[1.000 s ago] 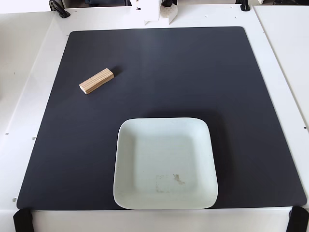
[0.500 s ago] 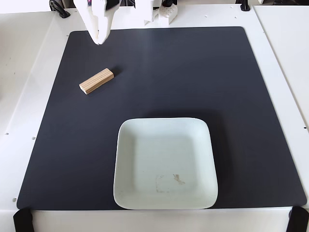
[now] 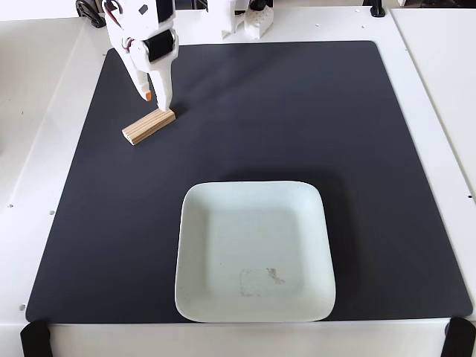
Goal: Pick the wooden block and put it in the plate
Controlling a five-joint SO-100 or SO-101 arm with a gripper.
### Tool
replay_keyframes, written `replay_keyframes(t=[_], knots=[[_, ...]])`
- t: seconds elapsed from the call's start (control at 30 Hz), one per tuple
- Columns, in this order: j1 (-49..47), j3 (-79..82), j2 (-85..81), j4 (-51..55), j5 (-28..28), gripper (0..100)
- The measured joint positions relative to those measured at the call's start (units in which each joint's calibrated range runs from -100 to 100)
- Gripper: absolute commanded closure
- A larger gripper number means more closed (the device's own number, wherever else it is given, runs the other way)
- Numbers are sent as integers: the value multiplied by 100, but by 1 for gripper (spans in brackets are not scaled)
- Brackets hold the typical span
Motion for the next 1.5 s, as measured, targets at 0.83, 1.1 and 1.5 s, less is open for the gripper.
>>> replay_keyframes(t=[0.83, 1.1, 1.5], knots=[[-174, -176, 1285, -1310, -188, 78], [-241, -202, 1514, -1369, -156, 99], [-357, 334, 595, -1616, -151, 99]])
